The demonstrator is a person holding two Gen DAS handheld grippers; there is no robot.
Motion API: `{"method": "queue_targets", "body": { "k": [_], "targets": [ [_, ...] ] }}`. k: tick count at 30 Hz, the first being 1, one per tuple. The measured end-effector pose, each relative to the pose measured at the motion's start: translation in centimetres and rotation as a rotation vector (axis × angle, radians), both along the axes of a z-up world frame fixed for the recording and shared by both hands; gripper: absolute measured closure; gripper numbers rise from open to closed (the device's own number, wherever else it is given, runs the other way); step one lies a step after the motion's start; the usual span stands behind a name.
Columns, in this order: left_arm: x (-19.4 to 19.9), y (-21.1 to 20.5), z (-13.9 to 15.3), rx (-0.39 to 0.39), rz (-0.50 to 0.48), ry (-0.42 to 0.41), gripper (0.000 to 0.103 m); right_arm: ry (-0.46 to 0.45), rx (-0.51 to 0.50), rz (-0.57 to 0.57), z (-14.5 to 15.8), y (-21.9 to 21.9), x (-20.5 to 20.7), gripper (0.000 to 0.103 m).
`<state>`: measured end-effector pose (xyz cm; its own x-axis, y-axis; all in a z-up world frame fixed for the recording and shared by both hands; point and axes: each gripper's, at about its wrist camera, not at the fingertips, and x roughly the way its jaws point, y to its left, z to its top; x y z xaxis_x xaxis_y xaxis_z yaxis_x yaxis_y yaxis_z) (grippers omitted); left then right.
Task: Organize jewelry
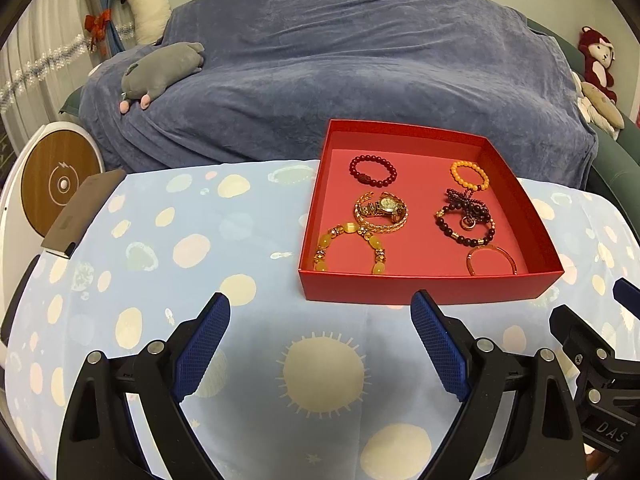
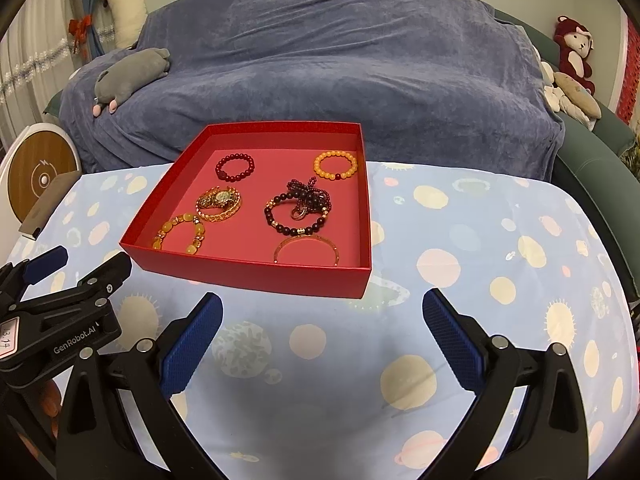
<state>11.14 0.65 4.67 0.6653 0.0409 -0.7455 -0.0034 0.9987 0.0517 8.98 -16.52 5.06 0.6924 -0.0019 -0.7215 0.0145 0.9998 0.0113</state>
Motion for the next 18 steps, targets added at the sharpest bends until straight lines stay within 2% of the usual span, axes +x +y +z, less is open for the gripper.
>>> {"method": "queue_targets", "body": {
  "k": [18],
  "targets": [
    [-0.20, -0.45, 0.32, -0.015, -0.031, -0.007, 0.016, 0.008, 0.012, 0.004, -0.13, 0.07, -0.03, 0.007]
  ]
}}
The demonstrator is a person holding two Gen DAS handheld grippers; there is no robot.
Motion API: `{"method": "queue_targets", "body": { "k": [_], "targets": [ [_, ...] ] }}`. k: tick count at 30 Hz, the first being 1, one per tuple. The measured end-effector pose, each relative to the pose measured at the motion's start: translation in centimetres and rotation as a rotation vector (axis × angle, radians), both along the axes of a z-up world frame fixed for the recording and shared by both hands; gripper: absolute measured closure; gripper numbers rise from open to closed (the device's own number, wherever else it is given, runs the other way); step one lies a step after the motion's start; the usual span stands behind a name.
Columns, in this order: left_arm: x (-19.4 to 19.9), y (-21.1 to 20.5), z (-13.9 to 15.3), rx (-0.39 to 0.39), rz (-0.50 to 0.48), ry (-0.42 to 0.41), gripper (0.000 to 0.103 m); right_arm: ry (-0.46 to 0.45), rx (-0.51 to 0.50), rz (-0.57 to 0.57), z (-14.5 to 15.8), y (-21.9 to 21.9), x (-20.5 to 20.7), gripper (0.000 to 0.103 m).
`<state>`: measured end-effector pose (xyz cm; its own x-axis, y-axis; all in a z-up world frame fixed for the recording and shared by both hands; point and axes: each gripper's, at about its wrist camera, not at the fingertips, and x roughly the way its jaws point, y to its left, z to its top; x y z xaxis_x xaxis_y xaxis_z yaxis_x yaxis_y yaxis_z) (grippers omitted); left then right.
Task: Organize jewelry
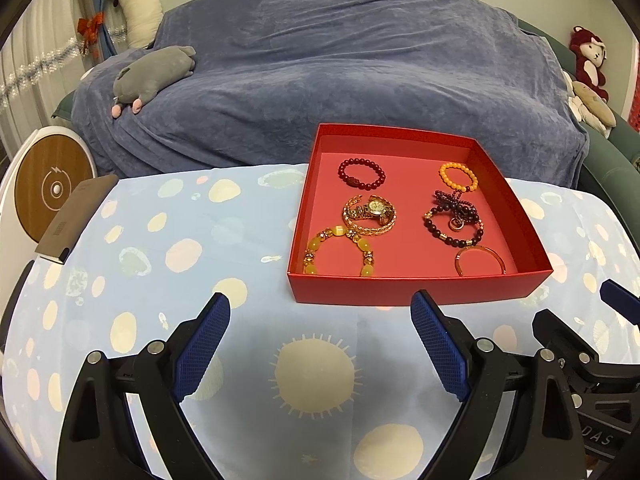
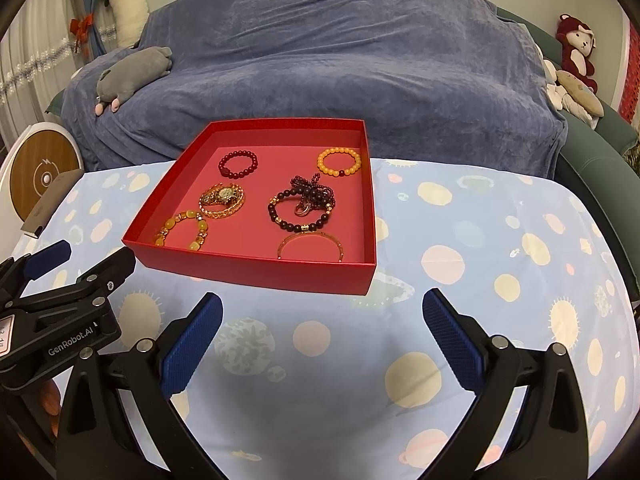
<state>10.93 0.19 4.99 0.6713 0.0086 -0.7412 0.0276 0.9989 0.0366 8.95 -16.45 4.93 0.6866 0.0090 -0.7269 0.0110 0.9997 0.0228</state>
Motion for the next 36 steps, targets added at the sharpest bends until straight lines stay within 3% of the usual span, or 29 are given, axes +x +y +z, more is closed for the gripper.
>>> {"method": "queue_targets", "body": {
  "k": [36],
  "targets": [
    [-0.50, -0.43, -0.05, -0.014, -0.008, -0.016, 0.016, -0.009, 0.014, 0.000, -0.01, 0.17, -0.38, 0.007]
  ]
}}
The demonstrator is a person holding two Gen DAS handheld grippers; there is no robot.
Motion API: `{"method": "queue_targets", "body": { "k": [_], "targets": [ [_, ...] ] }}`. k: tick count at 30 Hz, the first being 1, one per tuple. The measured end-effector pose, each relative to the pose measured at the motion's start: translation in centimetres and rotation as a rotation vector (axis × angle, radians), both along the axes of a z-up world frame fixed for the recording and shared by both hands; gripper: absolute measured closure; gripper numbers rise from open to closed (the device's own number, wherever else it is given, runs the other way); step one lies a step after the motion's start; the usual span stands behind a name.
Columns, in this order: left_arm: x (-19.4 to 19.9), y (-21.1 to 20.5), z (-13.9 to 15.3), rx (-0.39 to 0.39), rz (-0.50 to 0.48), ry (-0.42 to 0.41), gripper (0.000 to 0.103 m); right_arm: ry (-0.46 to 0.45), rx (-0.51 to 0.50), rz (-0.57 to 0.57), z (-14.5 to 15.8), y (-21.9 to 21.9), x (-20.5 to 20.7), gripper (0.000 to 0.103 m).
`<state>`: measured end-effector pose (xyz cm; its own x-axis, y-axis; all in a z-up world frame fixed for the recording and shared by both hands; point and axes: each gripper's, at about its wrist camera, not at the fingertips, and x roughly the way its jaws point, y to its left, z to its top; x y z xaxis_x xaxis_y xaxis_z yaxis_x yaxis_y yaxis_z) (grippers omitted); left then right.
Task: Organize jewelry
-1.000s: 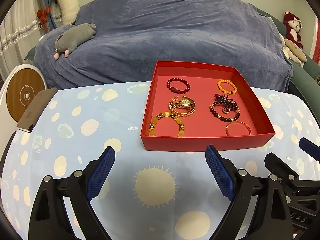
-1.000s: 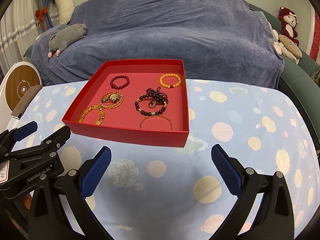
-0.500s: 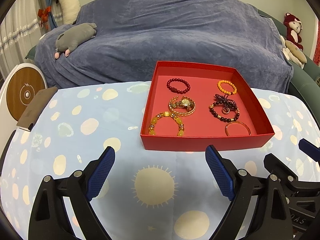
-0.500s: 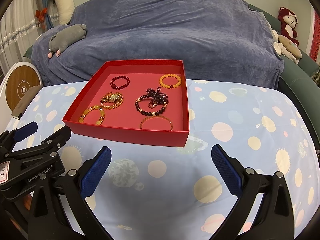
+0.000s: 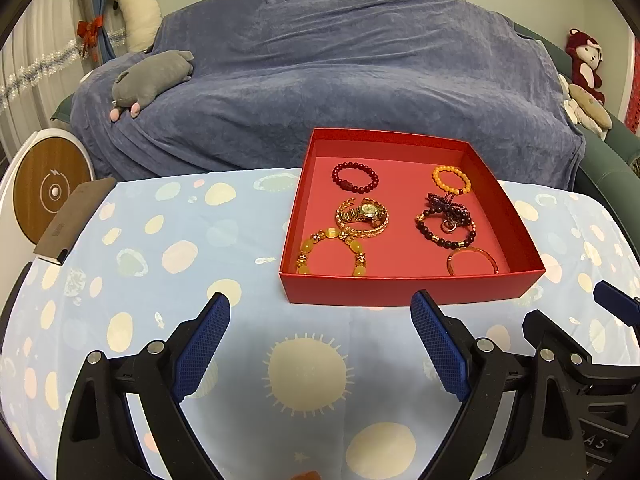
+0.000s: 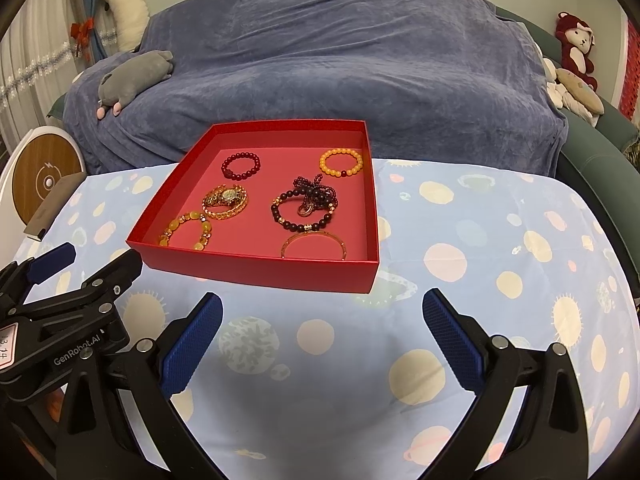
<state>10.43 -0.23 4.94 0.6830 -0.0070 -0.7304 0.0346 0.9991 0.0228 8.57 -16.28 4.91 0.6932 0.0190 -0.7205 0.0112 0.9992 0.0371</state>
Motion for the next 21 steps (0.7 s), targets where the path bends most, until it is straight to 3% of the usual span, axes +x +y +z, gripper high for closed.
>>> {"method": "queue_targets", "body": {
  "k": [21],
  "targets": [
    [-0.15, 0.18, 0.03, -0.006, -0.001, -0.008, 0.016, -0.002, -0.002, 0.002, 0.10, -0.03, -0.14, 0.007]
  ]
}}
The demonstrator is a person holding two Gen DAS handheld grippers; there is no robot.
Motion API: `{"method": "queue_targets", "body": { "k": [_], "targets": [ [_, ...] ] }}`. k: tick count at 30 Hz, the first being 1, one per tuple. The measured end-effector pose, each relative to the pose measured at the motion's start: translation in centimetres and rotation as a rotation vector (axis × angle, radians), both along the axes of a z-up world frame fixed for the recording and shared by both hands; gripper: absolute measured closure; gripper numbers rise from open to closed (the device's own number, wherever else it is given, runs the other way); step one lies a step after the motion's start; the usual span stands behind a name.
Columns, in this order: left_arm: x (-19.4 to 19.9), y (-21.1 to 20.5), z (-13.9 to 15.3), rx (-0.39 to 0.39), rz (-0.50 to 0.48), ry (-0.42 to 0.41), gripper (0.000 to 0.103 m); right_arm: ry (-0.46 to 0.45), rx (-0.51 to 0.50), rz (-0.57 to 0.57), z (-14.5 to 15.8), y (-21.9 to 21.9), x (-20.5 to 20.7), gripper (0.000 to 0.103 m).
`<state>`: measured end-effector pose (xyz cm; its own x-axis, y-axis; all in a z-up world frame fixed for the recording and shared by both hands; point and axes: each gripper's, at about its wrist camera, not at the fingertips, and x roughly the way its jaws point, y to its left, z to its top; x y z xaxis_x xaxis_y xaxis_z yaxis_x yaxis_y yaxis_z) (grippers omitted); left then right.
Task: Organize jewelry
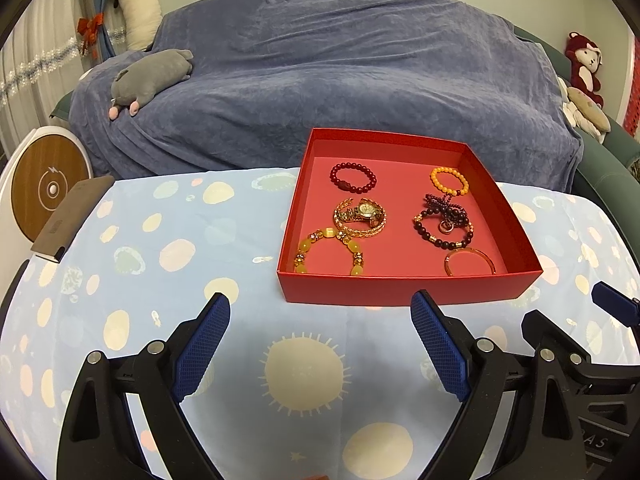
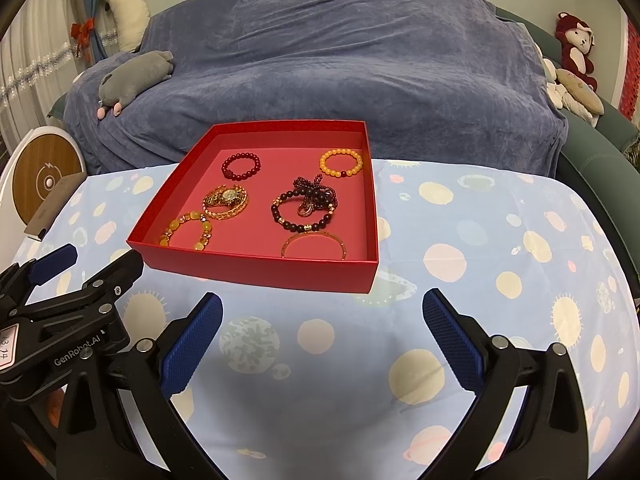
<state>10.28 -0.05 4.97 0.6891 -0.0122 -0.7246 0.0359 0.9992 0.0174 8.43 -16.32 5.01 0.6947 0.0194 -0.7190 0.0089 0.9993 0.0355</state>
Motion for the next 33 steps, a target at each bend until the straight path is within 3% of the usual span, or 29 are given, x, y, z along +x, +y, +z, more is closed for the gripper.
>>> {"method": "queue_targets", "body": {
  "k": [33],
  "targets": [
    [-0.35, 0.00, 0.43, -0.002, 0.002, -0.028, 0.015, -0.008, 0.010, -0.012, 0.18, -0.09, -0.11, 0.007]
  ]
}}
